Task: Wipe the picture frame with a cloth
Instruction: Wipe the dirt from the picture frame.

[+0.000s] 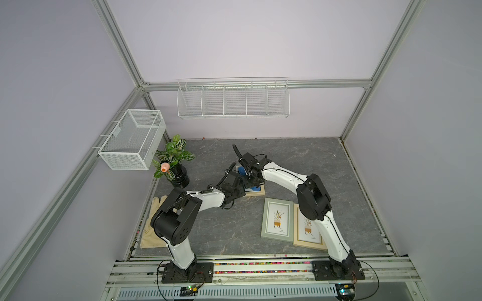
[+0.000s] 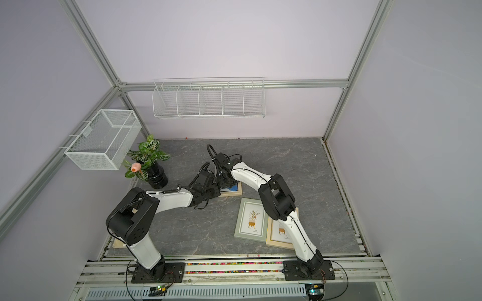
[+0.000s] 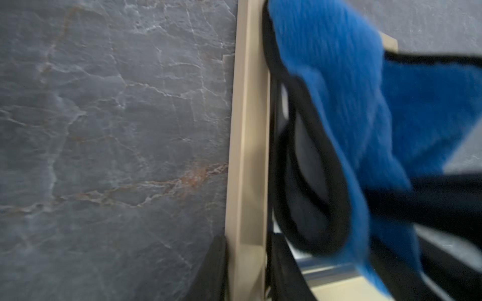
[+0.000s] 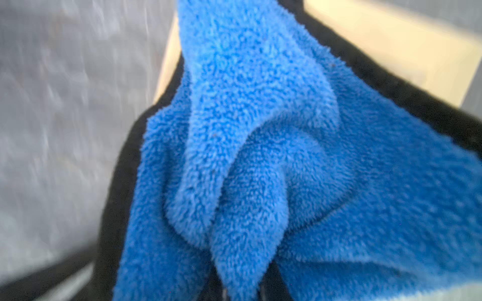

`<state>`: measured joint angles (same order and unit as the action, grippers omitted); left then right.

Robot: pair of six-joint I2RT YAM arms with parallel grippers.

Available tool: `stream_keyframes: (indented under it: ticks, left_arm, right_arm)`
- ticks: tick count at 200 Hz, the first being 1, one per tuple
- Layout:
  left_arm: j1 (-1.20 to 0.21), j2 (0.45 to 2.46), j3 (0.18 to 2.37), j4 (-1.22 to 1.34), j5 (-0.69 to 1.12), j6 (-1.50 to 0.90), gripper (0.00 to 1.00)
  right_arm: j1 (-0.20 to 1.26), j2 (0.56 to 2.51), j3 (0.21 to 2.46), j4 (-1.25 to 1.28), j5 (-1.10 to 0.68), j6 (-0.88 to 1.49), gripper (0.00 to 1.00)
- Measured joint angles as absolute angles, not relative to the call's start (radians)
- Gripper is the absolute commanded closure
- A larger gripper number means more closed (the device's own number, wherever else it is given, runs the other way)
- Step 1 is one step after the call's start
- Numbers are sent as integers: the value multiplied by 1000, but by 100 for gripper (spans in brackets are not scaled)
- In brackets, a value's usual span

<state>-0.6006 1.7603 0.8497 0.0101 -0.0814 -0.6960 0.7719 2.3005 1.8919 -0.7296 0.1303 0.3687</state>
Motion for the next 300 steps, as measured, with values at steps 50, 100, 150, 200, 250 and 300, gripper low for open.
stream_keyframes:
  ticks: [50, 100, 150, 200, 250, 300]
  left_arm:
    - [-601, 1758, 845, 17, -83, -703, 80]
    - [-601, 1758, 839, 28, -82, -711, 81]
    - [-601, 1753, 827, 45, -82, -715, 81]
    - [-601, 1752, 821, 57, -82, -722, 81]
    - [-601, 1752, 821, 56, -81, -722, 81]
    - [-601, 1751, 821, 56, -82, -725, 81]
  right_arm:
    - [745, 2243, 1795, -688, 130, 382, 93]
    - [761, 2243, 1795, -682, 117, 403, 93]
    - [741, 2225, 1758, -654, 107, 408, 93]
    - [744, 2239, 1786, -669, 95, 411, 93]
    - [736, 2426, 2096, -756, 90, 410, 93]
    - [711, 2476, 2177, -778, 125, 388, 93]
